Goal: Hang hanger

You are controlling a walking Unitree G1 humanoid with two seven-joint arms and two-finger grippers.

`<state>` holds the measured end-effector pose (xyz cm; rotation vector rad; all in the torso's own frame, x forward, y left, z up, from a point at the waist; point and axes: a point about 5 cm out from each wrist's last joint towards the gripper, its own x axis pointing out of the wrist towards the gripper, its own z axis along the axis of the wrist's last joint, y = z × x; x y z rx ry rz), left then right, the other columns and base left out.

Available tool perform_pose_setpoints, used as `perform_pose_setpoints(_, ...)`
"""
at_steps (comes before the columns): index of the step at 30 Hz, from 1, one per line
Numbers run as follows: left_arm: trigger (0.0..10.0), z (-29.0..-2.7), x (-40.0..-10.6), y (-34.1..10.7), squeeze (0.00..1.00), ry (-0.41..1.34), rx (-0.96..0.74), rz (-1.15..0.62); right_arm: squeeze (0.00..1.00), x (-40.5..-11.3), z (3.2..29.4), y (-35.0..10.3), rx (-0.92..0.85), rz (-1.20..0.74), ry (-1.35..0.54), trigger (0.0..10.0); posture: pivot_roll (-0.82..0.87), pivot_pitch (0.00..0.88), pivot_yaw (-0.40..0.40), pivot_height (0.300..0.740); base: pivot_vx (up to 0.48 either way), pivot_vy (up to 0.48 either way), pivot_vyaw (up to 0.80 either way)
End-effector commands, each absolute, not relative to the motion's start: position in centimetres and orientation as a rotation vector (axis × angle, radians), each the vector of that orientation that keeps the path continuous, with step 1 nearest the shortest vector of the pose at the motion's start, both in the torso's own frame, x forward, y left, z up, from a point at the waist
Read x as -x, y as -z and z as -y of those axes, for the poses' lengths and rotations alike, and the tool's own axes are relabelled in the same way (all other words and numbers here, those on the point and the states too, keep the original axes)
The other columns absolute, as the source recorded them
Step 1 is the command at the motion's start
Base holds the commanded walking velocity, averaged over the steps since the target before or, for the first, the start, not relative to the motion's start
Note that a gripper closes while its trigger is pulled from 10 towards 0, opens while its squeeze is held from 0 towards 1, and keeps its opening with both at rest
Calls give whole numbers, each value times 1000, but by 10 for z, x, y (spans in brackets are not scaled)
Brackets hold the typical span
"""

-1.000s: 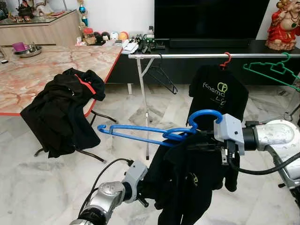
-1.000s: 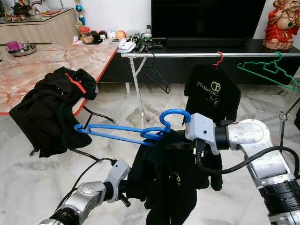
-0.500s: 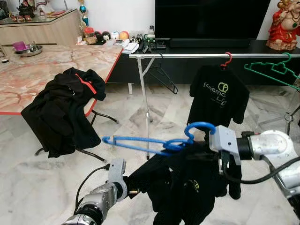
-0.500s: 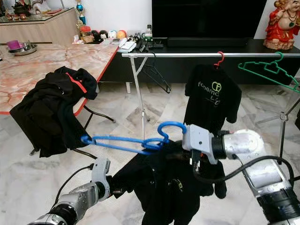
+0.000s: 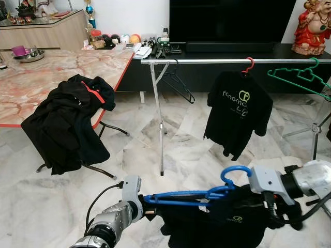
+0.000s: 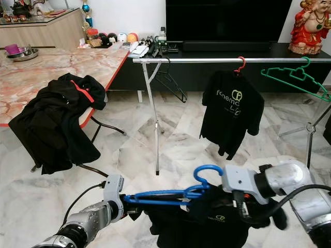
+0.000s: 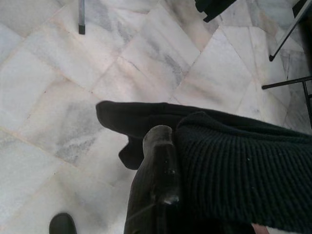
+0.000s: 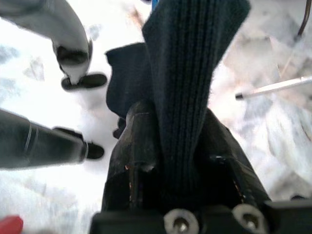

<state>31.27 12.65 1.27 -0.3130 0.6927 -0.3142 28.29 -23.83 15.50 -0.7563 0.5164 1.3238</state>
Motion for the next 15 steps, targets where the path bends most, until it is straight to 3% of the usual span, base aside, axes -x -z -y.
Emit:
perform_pose_setpoints(1,0,-135,-311,-10,0,282,302,-707,0,-285,249,-161,819,-546,-1293,0,-17,51,2,740,0,0,0)
perform_pose_setpoints(15,0,-136,-312,-12,0,304,284,-699,0,-290,258,-135,1055,-675,-1185,0,-9,55,6,740,0,0,0)
